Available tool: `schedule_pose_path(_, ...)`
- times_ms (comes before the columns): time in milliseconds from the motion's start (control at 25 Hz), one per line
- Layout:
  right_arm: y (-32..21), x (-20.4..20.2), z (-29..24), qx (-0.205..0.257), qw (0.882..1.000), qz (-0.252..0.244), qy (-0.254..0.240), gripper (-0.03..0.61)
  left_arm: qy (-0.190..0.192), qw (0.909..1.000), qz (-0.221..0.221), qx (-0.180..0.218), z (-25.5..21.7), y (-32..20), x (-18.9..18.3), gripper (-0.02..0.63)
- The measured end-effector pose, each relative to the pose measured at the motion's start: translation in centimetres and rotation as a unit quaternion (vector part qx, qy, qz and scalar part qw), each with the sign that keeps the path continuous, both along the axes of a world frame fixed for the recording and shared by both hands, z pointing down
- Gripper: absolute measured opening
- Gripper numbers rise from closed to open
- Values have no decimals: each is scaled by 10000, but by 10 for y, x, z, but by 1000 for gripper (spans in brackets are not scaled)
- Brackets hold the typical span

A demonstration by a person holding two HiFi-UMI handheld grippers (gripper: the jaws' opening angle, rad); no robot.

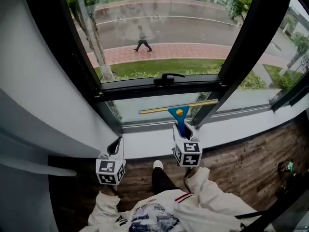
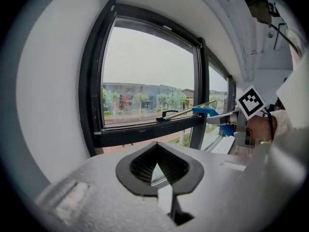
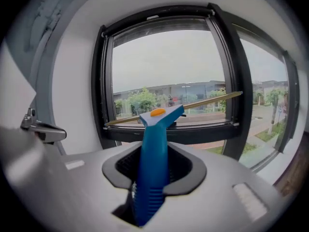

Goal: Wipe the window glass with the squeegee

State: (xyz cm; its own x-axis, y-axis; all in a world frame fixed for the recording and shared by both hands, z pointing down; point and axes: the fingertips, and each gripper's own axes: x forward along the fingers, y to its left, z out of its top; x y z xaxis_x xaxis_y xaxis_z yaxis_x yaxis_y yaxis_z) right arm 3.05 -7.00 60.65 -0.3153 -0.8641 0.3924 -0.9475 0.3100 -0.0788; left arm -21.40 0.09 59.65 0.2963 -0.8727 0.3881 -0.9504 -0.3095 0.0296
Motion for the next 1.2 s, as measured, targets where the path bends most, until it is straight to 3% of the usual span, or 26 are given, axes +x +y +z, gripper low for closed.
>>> schedule_pose_path(120,67,24,0,-102,9997,219,10,123,-6,9997,67,226,-8,56,8,0)
schedule_pose_path(280,157,29,0,-215,9992,230,-236,123,132,9997,104,154,0,136,16,-2)
schedule_pose_path(480,222,32,-17,-126,9992,148,-348,123,247,9991,287,215,-5,199,42,0)
schedule_pose_path(640,251,50,-36,-12,9988,223,-432,123,440,9976,412,345,-23,224,66,-2)
schedule_pose_path(1040,283,85,-98,617,9965,-182,-534,123,517,9930,505,929,-86,241,127,-2)
schedule_pose_path(1200,298,95,-102,586,9959,-189,-656,123,539,9924,451,1010,-98,252,142,-2)
